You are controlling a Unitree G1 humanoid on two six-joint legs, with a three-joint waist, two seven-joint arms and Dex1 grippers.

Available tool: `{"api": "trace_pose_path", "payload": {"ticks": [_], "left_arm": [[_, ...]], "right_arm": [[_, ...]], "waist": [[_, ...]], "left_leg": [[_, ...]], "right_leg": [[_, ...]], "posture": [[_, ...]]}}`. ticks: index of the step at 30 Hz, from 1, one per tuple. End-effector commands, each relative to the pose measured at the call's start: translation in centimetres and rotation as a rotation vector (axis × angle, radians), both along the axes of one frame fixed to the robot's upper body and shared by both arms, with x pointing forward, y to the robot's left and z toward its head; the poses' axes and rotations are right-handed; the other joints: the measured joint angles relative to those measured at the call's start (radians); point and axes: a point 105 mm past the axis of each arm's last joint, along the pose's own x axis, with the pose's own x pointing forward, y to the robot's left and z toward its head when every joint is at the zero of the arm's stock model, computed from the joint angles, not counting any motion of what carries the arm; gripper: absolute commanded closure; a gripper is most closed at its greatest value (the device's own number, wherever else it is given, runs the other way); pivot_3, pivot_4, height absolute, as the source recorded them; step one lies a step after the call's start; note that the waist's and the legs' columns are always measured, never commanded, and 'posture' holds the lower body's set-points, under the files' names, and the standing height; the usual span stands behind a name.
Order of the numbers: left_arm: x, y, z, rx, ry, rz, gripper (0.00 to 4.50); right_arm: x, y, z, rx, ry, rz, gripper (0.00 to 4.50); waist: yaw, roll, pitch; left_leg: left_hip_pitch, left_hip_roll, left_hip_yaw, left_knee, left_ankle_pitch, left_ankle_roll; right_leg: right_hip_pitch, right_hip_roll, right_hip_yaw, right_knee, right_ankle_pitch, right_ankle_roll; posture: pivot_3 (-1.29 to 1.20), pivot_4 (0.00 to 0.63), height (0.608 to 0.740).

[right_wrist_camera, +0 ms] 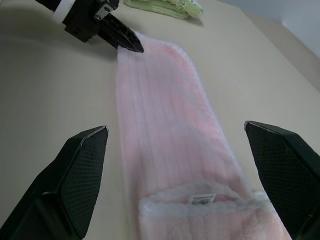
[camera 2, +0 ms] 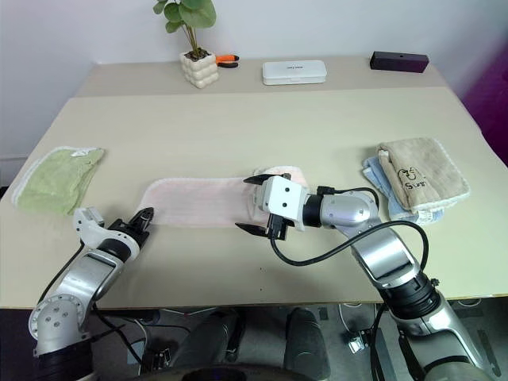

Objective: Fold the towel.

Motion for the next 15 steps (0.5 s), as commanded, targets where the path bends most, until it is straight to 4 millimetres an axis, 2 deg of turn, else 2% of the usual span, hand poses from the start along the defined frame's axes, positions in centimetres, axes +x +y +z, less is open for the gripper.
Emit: {"api": "trace_pose_path", "payload": {"ticks": [1,4,7,8,10,15], "left_arm": [[-0.2,3.6,4.8,0.152,-0.206,0.08,4.45],[-0.7,6.5,7.7,0.274,-0.301,0.122,4.45],[-0.9,7.2,10.6,0.397,-0.388,0.088,4.45],[-0.7,6.6,11.9,0.458,-0.439,0.027,4.45],[-0.4,4.6,13.4,0.552,-0.505,-0.115,4.45],[-0.4,-2.5,14.0,0.677,-0.618,-0.477,4.45]], "right_arm": [[-0.4,-0.6,1.2,0.02,-0.038,-0.031,0.0],[-0.3,-1.8,0.7,0.008,-0.016,-0.073,0.0],[0.0,-2.7,0.2,-0.012,-0.008,-0.105,0.0],[0.2,-3.1,0.0,-0.019,-0.005,-0.119,0.0],[0.7,-3.4,-0.3,-0.024,-0.004,-0.138,0.0],[1.0,-3.4,-0.5,-0.015,-0.007,-0.15,0.0]], "waist": [[0.0,0.0,0.0],[-0.002,0.0,0.0],[-0.001,0.0,0.0],[-0.001,0.0,0.0],[0.002,-0.002,0.001],[-0.002,-0.001,0.001]], "left_leg": [[0.0,0.0,0.0,0.0,0.0,0.0],[0.0,0.002,0.001,-0.001,-0.001,-0.001],[0.0,0.002,0.002,-0.001,-0.001,-0.001],[0.0,0.002,0.002,-0.001,-0.001,-0.001],[0.0,0.002,0.002,-0.001,-0.001,-0.001],[0.0,0.002,0.002,0.0,-0.001,0.0]], "right_leg": [[0.0,0.0,0.0,0.0,0.0,0.0],[-0.001,0.001,0.0,0.0,0.0,0.0],[-0.001,0.001,0.0,-0.001,-0.001,-0.002],[-0.001,0.001,0.0,-0.001,-0.001,-0.002],[-0.001,0.001,0.0,0.0,-0.001,-0.002],[0.0,0.001,0.0,-0.001,0.0,-0.001]], "posture": [[0.0,0.15,0.74],[0.0,0.15,0.74],[0.0,0.15,0.74],[0.0,0.15,0.74],[0.0,0.15,0.74],[0.0,0.15,0.74]]}}
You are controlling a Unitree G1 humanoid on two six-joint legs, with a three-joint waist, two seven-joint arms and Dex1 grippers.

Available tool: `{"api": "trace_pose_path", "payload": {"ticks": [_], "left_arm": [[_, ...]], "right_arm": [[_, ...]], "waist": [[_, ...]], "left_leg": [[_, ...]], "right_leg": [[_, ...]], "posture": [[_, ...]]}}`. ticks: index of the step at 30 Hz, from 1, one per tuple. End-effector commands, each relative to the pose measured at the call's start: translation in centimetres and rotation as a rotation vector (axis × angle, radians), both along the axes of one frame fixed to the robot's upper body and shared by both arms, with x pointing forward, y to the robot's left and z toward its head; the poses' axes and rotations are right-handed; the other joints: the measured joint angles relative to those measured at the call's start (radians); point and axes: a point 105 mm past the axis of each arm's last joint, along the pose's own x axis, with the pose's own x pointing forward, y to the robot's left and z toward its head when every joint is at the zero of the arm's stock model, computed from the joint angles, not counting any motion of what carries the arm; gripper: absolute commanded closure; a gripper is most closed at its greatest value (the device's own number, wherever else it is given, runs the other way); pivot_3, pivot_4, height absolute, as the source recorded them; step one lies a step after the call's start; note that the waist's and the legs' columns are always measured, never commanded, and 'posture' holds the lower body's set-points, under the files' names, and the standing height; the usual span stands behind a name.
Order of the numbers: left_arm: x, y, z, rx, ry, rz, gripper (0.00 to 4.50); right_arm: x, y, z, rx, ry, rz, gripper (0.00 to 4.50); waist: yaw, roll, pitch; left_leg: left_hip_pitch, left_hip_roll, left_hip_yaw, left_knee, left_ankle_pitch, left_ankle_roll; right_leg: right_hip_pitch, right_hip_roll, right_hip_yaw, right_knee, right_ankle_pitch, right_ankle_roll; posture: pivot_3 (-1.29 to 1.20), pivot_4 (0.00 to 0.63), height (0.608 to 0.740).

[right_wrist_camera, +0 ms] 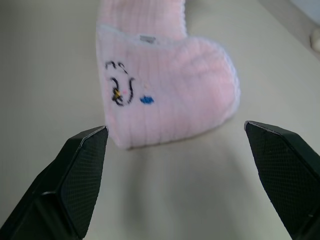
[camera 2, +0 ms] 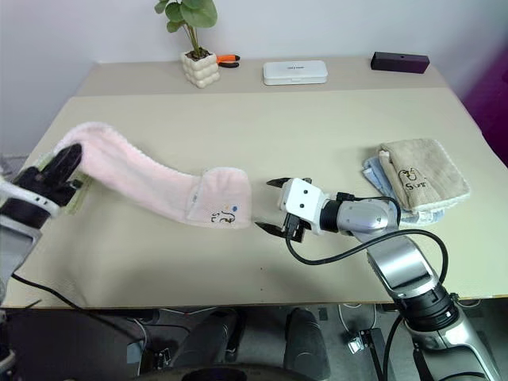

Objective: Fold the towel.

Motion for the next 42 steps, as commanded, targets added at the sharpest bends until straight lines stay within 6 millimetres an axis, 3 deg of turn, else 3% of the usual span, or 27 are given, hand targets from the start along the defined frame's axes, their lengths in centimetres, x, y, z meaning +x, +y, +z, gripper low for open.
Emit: {"api": "trace_pose_path", "payload": {"ticks": [1,2,4,10,15,18,21,24,26,27,28,31,34,35,40,42], "left_arm": [[-0.6,-6.6,-0.3,0.162,-0.02,-0.288,4.45],[-1.0,-9.0,-1.1,0.227,-0.009,-0.385,4.45],[-1.5,-11.9,-2.6,0.299,0.011,-0.507,4.45],[-0.7,-17.2,-5.7,0.352,0.025,-0.631,4.45],[-0.4,-18.9,-7.4,0.39,0.063,-0.668,4.45],[-0.7,-18.6,-7.1,0.343,0.068,-0.686,3.58],[-1.0,-17.9,-6.7,0.329,0.071,-0.692,2.09],[-1.8,-15.2,-5.9,0.296,0.092,-0.696,0.61],[-1.8,-13.7,-4.9,0.245,0.085,-0.665,0.55],[-1.6,-12.7,-4.1,0.201,0.072,-0.634,0.53],[-1.2,-11.3,-3.1,0.174,0.047,-0.574,0.81],[0.1,-8.4,-2.0,0.243,0.015,-0.408,2.04],[1.4,-7.7,-2.3,0.285,0.031,-0.319,3.48],[1.7,-8.1,-2.7,0.302,0.035,-0.311,3.5],[3.0,-9.2,-5.6,0.33,0.094,-0.278,3.5],[3.8,-9.3,-8.0,0.367,0.148,-0.242,3.5]], "right_arm": [[0.3,0.0,0.9,0.021,-0.052,-0.009,0.0],[0.3,0.0,0.8,0.021,-0.051,-0.012,0.0],[0.3,0.0,0.7,0.022,-0.05,-0.02,0.0],[0.4,-0.5,0.4,0.013,-0.053,-0.047,0.0],[0.3,-1.1,0.4,0.007,-0.061,-0.074,0.0],[0.2,-1.3,0.2,0.003,-0.061,-0.082,0.0],[0.2,-1.5,0.2,0.001,-0.063,-0.089,0.0],[0.5,-2.0,0.8,0.026,-0.06,-0.112,0.0],[0.7,-2.4,1.3,0.052,-0.053,-0.125,0.26],[0.9,-2.6,1.6,0.063,-0.048,-0.134,0.57],[1.1,-2.8,2.0,0.077,-0.048,-0.14,0.9],[1.6,-1.9,4.4,0.186,-0.049,-0.118,2.42],[1.3,0.6,6.4,0.301,-0.027,-0.047,4.0],[1.2,1.8,6.5,0.331,-0.008,-0.025,4.48],[2.3,5.8,4.5,0.314,0.049,-0.008,4.48],[3.0,7.4,2.0,0.247,0.083,-0.018,4.48]], "waist": [[-0.002,0.0,0.0],[-0.002,0.0,0.0],[-0.002,0.0,0.0],[-0.001,0.0,0.0],[-0.003,0.0,0.001],[-0.003,0.0,0.001],[-0.002,0.0,0.001],[-0.007,0.0,0.001],[-0.004,0.001,0.001],[-0.002,0.0,0.001],[-0.001,0.0,0.001],[-0.002,0.0,0.001],[-0.002,0.0,0.001],[-0.002,0.0,0.001],[-0.004,0.0,0.001],[-0.005,0.0,0.001]], "left_leg": [[0.0,0.0,0.0,0.0,0.0,0.0],[0.0,0.001,0.0,-0.001,0.0,0.0],[0.0,0.001,0.0,-0.001,0.0,0.0],[0.0,0.002,0.002,-0.001,0.0,0.0],[0.0,0.002,0.002,0.0,0.0,0.0],[0.0,0.002,0.002,-0.001,0.0,0.0],[0.0,0.002,0.002,0.0,0.0,0.0],[0.0,0.002,0.002,-0.001,0.0,0.0],[0.0,0.002,0.002,-0.001,0.0,0.0],[0.0,0.002,0.001,-0.001,0.0,0.0],[0.0,0.002,0.001,0.0,0.0,0.0],[0.0,0.002,0.001,0.0,0.0,0.0],[0.0,0.003,0.001,0.0,0.0,0.0],[0.0,0.003,0.001,0.0,0.0,0.0],[0.0,0.002,0.001,0.0,0.003,-0.006],[0.0,0.002,0.002,-0.001,0.003,-0.006]], "right_leg": [[0.0,0.0,0.0,0.0,0.0,0.0],[-0.001,0.0,0.0,0.0,0.0,0.0],[-0.001,0.0,0.0,0.001,0.0,0.0],[-0.001,0.001,0.001,0.001,0.001,0.0],[-0.001,0.001,0.001,0.0,0.001,0.0],[-0.002,0.001,0.001,0.0,0.001,0.0],[-0.002,0.001,0.001,0.001,0.001,0.0],[-0.002,0.001,0.001,0.001,0.001,0.0],[-0.003,0.001,0.001,0.001,0.001,0.0],[-0.002,0.002,0.001,0.001,0.001,0.0],[-0.002,0.002,0.001,0.001,0.001,0.0],[-0.001,0.001,0.001,0.001,0.001,0.0],[-0.001,0.002,0.001,0.001,0.001,0.0],[-0.001,0.002,0.001,0.001,0.001,0.0],[-0.002,0.001,0.001,0.001,0.001,0.0],[-0.002,0.001,0.001,0.001,0.001,-0.001]], "posture": [[0.0,0.15,0.74],[0.0,0.15,0.74],[0.0,0.15,0.74],[0.0,0.15,0.74],[0.0,0.15,0.74],[0.0,0.15,0.74],[0.0,0.15,0.74],[0.0,0.15,0.74],[0.0,0.15,0.74],[0.0,0.15,0.74],[0.0,0.15,0.74],[0.0,0.15,0.74],[0.0,0.15,0.74],[0.0,0.15,0.74],[0.0,0.15,0.74],[0.0,0.15,0.74]]}}
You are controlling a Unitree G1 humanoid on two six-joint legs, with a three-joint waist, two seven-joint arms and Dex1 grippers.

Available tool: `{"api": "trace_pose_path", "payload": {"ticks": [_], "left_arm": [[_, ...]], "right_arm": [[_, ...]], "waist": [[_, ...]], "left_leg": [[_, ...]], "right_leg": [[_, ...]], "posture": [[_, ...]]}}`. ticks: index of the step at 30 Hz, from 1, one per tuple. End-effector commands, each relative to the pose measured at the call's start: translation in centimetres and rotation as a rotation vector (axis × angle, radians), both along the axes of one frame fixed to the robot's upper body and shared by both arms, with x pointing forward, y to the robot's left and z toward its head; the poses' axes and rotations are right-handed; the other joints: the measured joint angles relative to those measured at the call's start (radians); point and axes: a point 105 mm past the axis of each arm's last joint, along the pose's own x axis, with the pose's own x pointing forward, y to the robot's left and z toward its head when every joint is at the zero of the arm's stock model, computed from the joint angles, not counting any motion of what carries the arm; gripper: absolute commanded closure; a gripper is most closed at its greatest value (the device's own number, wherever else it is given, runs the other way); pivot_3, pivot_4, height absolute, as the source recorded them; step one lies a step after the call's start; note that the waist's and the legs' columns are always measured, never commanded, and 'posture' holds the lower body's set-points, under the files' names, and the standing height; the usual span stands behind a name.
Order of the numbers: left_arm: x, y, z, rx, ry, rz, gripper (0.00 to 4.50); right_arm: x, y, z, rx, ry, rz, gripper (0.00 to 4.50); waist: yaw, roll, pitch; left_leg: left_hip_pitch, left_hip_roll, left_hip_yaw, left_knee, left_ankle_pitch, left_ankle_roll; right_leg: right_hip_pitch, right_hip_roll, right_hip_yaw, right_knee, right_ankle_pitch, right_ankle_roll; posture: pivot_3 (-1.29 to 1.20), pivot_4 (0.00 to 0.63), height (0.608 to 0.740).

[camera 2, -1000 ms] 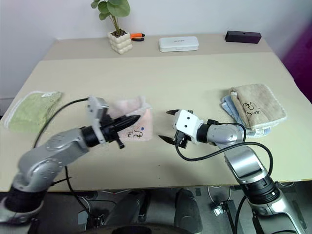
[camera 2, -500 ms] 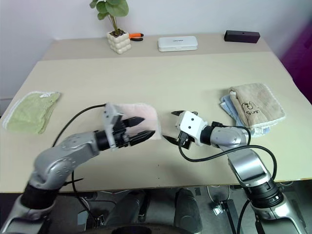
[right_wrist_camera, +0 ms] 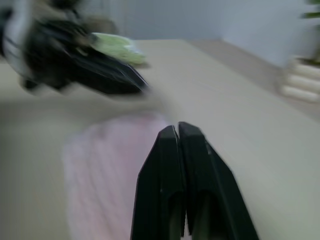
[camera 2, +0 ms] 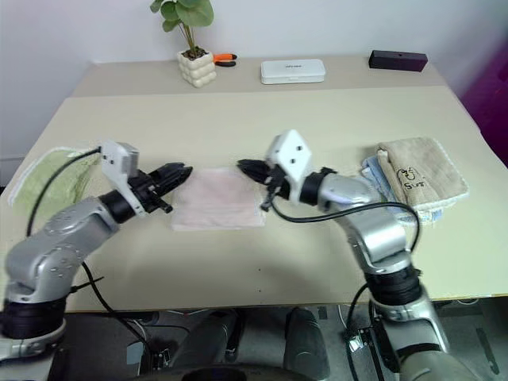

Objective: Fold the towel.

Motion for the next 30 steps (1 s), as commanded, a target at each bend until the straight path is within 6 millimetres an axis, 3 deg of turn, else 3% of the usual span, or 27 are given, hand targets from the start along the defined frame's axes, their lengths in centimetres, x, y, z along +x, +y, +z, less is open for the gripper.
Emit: {"api": "trace_pose_path", "payload": {"ticks": [1,6,8,10,15,18,21,24,25,27,30], "left_arm": [[1.0,0.1,-2.1,0.068,0.008,0.062,3.5],[1.3,-0.2,-5.9,0.122,0.061,0.079,3.5],[1.4,0.1,-6.6,0.139,0.063,0.089,3.5],[1.3,0.2,-6.3,0.109,0.043,0.096,3.5],[0.8,1.6,-3.5,-0.015,-0.054,0.125,3.5],[0.0,3.4,-1.7,-0.038,-0.107,0.15,3.5],[-0.8,4.9,-0.9,-0.003,-0.141,0.166,3.5],[-1.9,6.2,-2.0,0.046,-0.078,0.17,3.5],[-2.1,6.7,-2.2,0.011,-0.052,0.191,3.25],[-2.2,7.8,-2.3,-0.089,-0.01,0.249,2.65],[-2.5,8.6,-2.5,-0.18,0.024,0.286,1.22]], "right_arm": [[0.9,1.8,-2.6,-0.091,0.006,-0.015,4.48],[2.5,1.2,-9.3,-0.229,0.135,-0.13,4.48],[2.6,0.7,-10.2,-0.256,0.135,-0.15,4.48],[2.6,0.5,-9.6,-0.228,0.125,-0.154,4.48],[2.5,-0.6,-6.0,-0.106,0.089,-0.16,4.48],[1.8,-1.7,-3.7,-0.04,0.114,-0.143,3.65],[1.0,-2.4,-2.8,-0.022,0.148,-0.131,2.15],[0.2,-2.9,-2.0,-0.027,0.127,-0.115,0.68],[-0.1,-2.9,-1.8,-0.025,0.115,-0.112,0.1],[-0.5,-3.0,-1.2,-0.016,0.097,-0.098,0.0],[-0.8,-3.2,-0.9,-0.014,0.097,-0.094,0.0]], "waist": [[0.0,0.0,0.0],[0.0,0.0,0.0],[-0.001,0.001,-0.001],[0.0,0.0,-0.002],[0.0,0.0,-0.002],[0.0,0.0,-0.002],[-0.002,0.0,-0.002],[-0.002,0.0,-0.002],[-0.001,0.001,-0.002],[0.0,0.001,-0.002],[0.002,0.0,-0.002]], "left_leg": [[0.0,0.0,0.0,0.0,0.0,0.0],[0.0,0.0,0.0,0.0,0.0,-0.001],[0.0,0.0,0.0,0.0,0.0,-0.001],[0.001,0.0,0.0,0.0,0.0,-0.001],[0.001,0.0,-0.001,0.0,0.0,-0.001],[0.0,0.0,-0.001,0.0,0.0,-0.001],[0.0,0.001,-0.001,-0.001,0.0,0.0],[0.0,0.001,-0.001,-0.001,-0.002,0.003],[0.0,0.001,-0.001,-0.001,-0.002,0.004],[0.0,0.001,-0.001,-0.001,-0.003,0.005],[0.0,0.001,-0.002,0.0,-0.003,0.005]], "right_leg": [[0.0,0.0,0.0,0.0,0.0,0.0],[-0.001,0.0,0.0,0.001,0.0,-0.001],[-0.001,0.0,0.0,0.001,0.0,-0.001],[0.0,0.0,0.0,0.001,0.0,-0.001],[0.0,0.001,0.0,0.001,0.001,-0.001],[-0.001,0.001,0.0,0.001,0.001,-0.001],[-0.001,0.001,0.0,0.001,0.001,-0.001],[-0.001,0.001,0.0,0.001,0.001,-0.001],[-0.001,0.001,0.0,0.001,0.001,-0.001],[-0.001,0.001,0.0,0.001,0.001,-0.001],[-0.001,0.001,-0.001,0.001,0.001,-0.001]], "posture": [[0.0,0.15,0.74],[0.0,0.15,0.74],[0.0,0.15,0.74],[0.0,0.15,0.74],[0.0,0.15,0.74],[0.0,0.15,0.74],[0.0,0.15,0.74],[0.0,0.15,0.74],[0.0,0.15,0.74],[0.0,0.15,0.74],[0.0,0.15,0.74]]}}
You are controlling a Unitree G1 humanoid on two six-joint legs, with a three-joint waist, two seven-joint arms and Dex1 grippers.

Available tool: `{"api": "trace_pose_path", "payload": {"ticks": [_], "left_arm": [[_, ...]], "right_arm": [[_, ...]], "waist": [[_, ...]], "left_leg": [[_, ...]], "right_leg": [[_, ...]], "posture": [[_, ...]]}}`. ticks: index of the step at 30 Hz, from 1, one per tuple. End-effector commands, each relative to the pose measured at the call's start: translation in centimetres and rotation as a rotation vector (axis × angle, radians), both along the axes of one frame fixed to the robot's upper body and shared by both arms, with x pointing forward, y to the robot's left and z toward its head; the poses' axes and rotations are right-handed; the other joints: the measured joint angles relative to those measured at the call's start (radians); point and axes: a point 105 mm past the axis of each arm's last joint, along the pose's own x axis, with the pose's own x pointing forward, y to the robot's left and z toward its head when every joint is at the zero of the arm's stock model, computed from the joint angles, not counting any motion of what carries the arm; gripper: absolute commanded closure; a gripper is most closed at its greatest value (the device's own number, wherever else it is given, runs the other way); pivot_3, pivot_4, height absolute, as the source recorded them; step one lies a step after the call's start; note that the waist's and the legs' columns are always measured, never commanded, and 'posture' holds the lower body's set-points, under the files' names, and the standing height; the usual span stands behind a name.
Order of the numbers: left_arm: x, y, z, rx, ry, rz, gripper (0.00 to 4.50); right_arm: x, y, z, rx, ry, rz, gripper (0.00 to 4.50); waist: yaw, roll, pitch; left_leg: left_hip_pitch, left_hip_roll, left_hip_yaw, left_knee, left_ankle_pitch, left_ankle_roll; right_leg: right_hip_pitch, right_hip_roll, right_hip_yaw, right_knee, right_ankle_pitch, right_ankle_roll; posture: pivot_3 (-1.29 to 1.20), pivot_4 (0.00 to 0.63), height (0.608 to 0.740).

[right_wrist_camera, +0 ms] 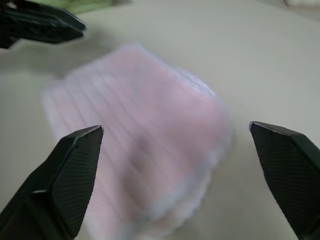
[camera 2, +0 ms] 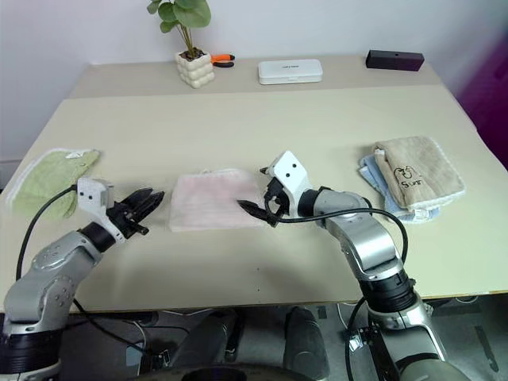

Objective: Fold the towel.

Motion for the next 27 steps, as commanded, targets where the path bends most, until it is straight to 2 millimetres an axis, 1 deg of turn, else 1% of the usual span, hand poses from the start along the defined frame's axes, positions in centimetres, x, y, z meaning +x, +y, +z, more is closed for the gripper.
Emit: {"api": "trace_pose_path", "payload": {"ticks": [1,2,3,6,9,10,11,13,15,16,17,20,23,24,26,27], "left_arm": [[-0.4,1.2,1.0,-0.089,-0.016,0.043,0.76],[-0.4,1.2,1.1,-0.107,-0.013,0.047,0.19],[-0.5,1.3,1.1,-0.118,-0.012,0.049,0.08],[-0.4,0.9,0.3,-0.165,0.055,0.045,0.08],[-0.4,0.5,-0.7,-0.207,0.143,0.043,0.08],[-0.4,0.1,-1.3,-0.244,0.193,0.032,0.08],[-0.4,-0.8,-1.8,-0.309,0.245,0.009,0.08],[-0.3,-2.3,-2.3,-0.381,0.314,-0.032,0.08],[-0.3,-3.7,-2.5,-0.408,0.362,-0.075,0.08],[-0.3,-4.8,-2.8,-0.416,0.397,-0.107,0.08],[-0.4,-5.5,-3.0,-0.421,0.421,-0.127,0.08],[-0.2,-7.2,-3.7,-0.46,0.477,-0.157,0.08],[-0.4,-8.7,-4.0,-0.457,0.506,-0.202,0.08],[-0.5,-9.1,-4.0,-0.455,0.512,-0.214,0.31],[-0.4,-9.8,-3.9,-0.46,0.514,-0.233,0.92],[-0.3,-10.1,-3.7,-0.467,0.509,-0.242,1.44]], "right_arm": [[-0.6,-0.3,1.5,0.018,-0.046,0.013,0.0],[-0.6,-0.4,1.4,0.011,-0.045,0.013,0.0],[-0.6,-0.4,1.3,0.006,-0.044,0.014,0.0],[-0.5,-0.8,0.6,-0.026,-0.044,0.0,0.0],[-0.5,-0.9,0.5,-0.035,-0.05,-0.002,0.0],[-0.6,-0.8,0.5,-0.033,-0.053,0.002,0.0],[-0.8,-0.6,0.6,-0.03,-0.058,0.011,0.0],[-1.0,-0.4,0.8,-0.024,-0.065,0.026,0.0],[-1.3,-0.2,1.0,-0.022,-0.073,0.044,0.0],[-1.8,-0.1,1.1,-0.019,-0.077,0.069,0.0],[-2.1,0.0,1.2,-0.018,-0.079,0.086,0.0],[-3.0,0.3,1.4,-0.016,-0.079,0.129,0.0],[-3.4,0.4,1.4,-0.019,-0.079,0.137,0.0],[-3.4,0.4,1.3,-0.021,-0.08,0.137,0.0],[-3.5,0.4,1.3,-0.024,-0.08,0.137,0.0],[-3.6,0.5,1.3,-0.025,-0.081,0.139,0.0]], "waist": [[0.0,0.0,0.0],[0.0,0.0,0.0],[0.0,0.0,0.0],[-0.001,0.0,0.0],[-0.001,0.0,0.0],[-0.001,0.0,0.0],[-0.001,0.0,0.0],[0.0,-0.001,0.0],[0.001,-0.001,0.0],[0.001,-0.001,0.0],[0.001,-0.001,0.0],[0.003,0.0,-0.001],[0.005,-0.001,-0.001],[0.005,-0.001,-0.001],[0.006,-0.001,-0.001],[0.006,-0.001,-0.001]], "left_leg": [[0.0,0.0,0.0,0.0,0.0,0.0],[0.0,0.0,0.0,0.0,0.0,0.0],[0.0,0.0,0.0,0.0,0.0,0.0],[0.0,0.0,0.0,0.0,0.0,0.0],[0.0,0.0,0.0,0.0,0.0,0.0],[0.0,0.0,0.0,0.0,0.0,0.0],[0.0,0.0,0.0,0.0,0.0,0.0],[0.0,0.0,0.0,0.0,0.0,0.0],[0.0,0.0,0.0,0.001,0.0,0.0],[0.0,0.0,0.0,0.001,0.0,0.0],[0.0,0.0,0.0,0.001,0.0,0.0],[0.0,0.0,0.0,0.001,0.0,0.0],[0.001,-0.001,0.0,0.001,0.0,0.0],[0.001,-0.001,0.0,0.001,0.0,0.0],[0.001,-0.001,0.0,0.001,0.0,0.0],[0.001,-0.001,0.0,0.001,0.0,0.0]], "right_leg": [[0.0,0.0,0.0,0.0,0.0,0.0],[0.0,0.0,0.0,0.0,0.0,0.0],[0.0,0.0,0.0,0.0,0.0,0.0],[0.0,0.0,0.0,0.0,0.0,0.0],[0.0,0.0,0.0,0.0,0.0,0.0],[0.0,0.0,0.0,0.0,0.0,0.0],[0.0,0.0,0.0,0.0,0.0,0.0],[0.0,0.0,0.0,0.0,0.0,0.0],[0.001,0.0,0.0,0.0,0.0,0.0],[0.001,0.0,0.0,0.0,0.0,0.0],[0.001,0.0,0.0,0.0,0.0,0.0],[0.001,0.0,0.0,0.0,0.0,0.0],[0.002,-0.001,0.0,0.0,0.0,0.0],[0.002,-0.001,0.0,0.0,0.0,0.0],[0.002,-0.001,0.0,0.0,0.0,0.0],[0.002,-0.001,0.0,0.0,0.0,0.0]], "posture": [[0.0,0.15,0.74],[0.0,0.15,0.74],[0.0,0.15,0.74],[0.0,0.15,0.74],[0.0,0.15,0.74],[0.0,0.15,0.74],[0.0,0.15,0.74],[0.0,0.15,0.74],[0.0,0.15,0.74],[0.0,0.15,0.74],[0.0,0.15,0.74],[0.0,0.15,0.74],[0.0,0.15,0.74],[0.0,0.15,0.74],[0.0,0.15,0.74],[0.0,0.15,0.74]]}}
